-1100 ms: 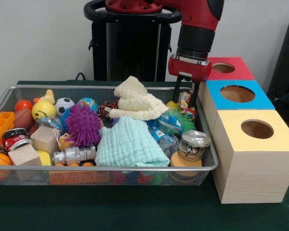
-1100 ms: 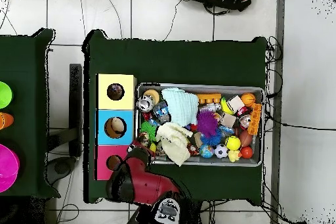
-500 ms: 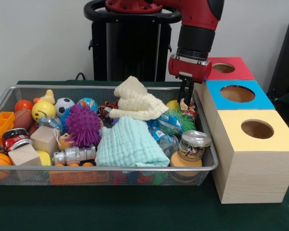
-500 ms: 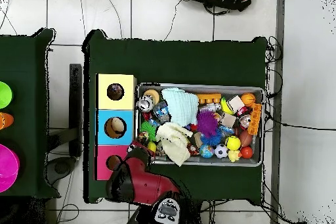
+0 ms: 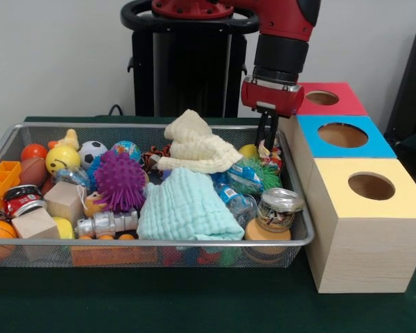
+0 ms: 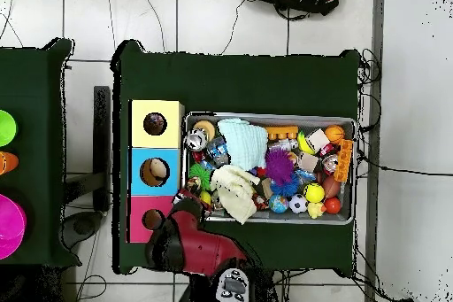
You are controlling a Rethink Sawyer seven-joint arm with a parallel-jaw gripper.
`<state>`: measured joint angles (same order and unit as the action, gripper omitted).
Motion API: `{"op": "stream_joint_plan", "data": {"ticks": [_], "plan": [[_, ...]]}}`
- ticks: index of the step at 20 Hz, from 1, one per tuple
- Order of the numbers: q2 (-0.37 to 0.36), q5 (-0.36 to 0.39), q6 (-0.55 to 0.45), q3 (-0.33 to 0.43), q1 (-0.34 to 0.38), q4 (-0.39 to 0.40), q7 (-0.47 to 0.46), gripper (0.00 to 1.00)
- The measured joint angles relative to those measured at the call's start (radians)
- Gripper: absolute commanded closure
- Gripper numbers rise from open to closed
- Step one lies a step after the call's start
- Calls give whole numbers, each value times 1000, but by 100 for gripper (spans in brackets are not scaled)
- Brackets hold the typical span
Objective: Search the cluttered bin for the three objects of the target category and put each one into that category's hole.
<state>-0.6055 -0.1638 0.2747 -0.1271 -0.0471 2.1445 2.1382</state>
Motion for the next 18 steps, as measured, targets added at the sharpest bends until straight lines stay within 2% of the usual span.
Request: {"op": "stream_joint_plan", "data": {"ticks": [3, 8, 12, 18], "plan": [[-53, 0, -78, 8, 24, 1, 0, 100], [-178, 1, -273, 20, 81, 2, 0, 100], [-236, 1, -332, 34, 117, 2, 0, 100], [-281, 1, -344, 45, 140, 2, 0, 100]]}}
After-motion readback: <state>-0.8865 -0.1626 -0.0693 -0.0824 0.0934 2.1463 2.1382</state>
